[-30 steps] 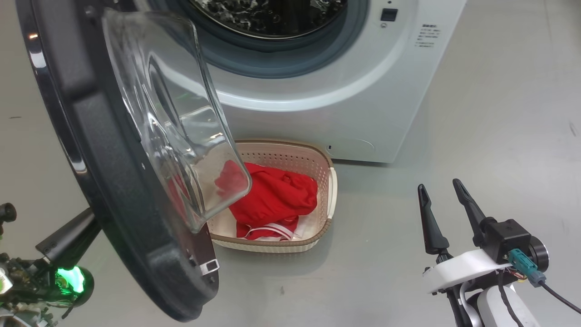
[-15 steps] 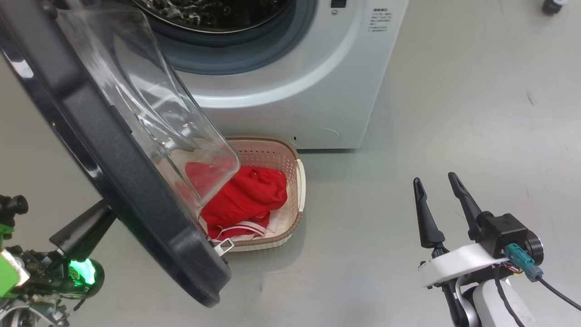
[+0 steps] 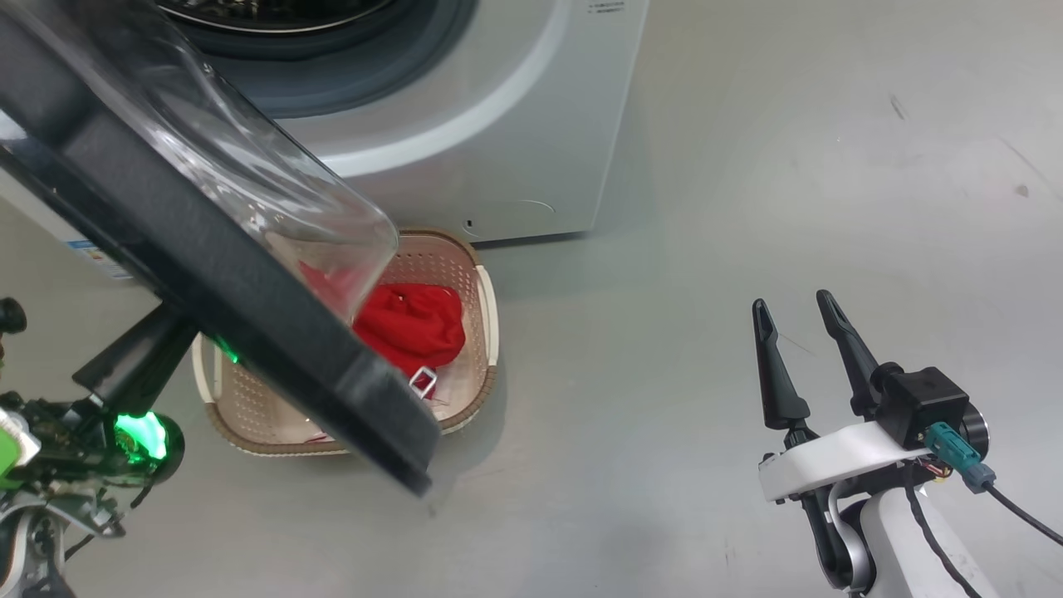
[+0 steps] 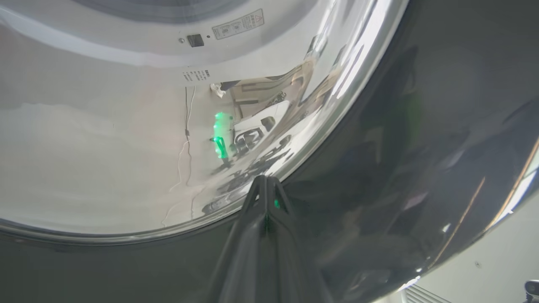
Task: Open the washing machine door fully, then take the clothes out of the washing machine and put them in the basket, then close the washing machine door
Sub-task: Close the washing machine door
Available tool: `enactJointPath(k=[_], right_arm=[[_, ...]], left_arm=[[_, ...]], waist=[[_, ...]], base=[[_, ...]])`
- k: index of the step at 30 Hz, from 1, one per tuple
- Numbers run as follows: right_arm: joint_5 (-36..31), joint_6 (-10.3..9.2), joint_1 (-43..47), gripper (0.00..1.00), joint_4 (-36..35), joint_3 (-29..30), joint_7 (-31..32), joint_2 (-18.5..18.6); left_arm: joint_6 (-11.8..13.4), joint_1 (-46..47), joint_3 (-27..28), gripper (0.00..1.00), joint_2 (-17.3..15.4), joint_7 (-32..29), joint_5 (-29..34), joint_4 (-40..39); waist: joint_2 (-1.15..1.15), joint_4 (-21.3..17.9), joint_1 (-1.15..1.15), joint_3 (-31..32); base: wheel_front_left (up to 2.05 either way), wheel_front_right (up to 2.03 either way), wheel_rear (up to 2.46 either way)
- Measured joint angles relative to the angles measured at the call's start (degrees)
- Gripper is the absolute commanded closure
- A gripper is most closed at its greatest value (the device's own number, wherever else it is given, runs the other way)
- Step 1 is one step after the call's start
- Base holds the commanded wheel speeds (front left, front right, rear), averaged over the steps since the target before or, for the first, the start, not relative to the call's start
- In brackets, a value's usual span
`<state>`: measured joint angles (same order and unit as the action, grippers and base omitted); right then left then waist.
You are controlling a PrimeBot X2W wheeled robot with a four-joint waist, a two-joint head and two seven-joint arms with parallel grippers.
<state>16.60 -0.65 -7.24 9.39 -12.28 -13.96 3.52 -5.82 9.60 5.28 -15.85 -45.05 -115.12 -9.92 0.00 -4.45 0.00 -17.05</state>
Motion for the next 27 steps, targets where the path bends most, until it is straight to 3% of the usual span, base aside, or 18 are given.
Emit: enactJointPath(k=[6,27], right_arm=[[0.5,-0.05,-0.7,0.00,0.3,0.6,-0.1,-0.1],[0.6,0.07,-3.5,0.00,0.3,0.3,-0.2,-0.4]], left_arm=[[0.2,4.5,-2.1,1.00,1.5,1.3,1.4,1.9],[0.1,20.0,-6.5,1.00,7.6,8.3,10.0,15.2]], waist=[[0.00,-2.3,0.00,-1.7],[0.00,-5.1,0.00,-3.9]], base=[[0.00,0.00,0.00],[0.00,0.00,0.00]])
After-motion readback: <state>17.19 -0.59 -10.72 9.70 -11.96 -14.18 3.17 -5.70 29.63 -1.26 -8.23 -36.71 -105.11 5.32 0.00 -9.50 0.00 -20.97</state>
